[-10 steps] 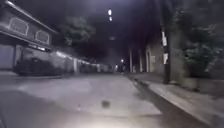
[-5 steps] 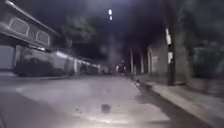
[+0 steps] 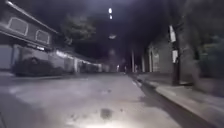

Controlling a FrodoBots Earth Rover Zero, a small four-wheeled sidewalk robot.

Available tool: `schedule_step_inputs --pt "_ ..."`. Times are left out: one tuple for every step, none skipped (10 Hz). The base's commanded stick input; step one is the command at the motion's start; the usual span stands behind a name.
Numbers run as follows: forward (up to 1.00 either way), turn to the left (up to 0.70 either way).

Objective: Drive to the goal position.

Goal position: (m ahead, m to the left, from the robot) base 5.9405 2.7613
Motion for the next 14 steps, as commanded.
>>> schedule_step_inputs --pt "0.5 0.0" --pt "0.5 0.0" --pt "0.5 0.0" --pt "0.5 0.0" --pt "0.5 0.0" --pt "0.5 0.0" --pt "0.5 0.0" --pt "0.5 0.0" --pt "0.5 0.0" --pt "0.5 0.0" --pt "0.5 0.0" --pt "0.5 0.0" --pt "0.5 0.0" --pt "0.5 0.0"
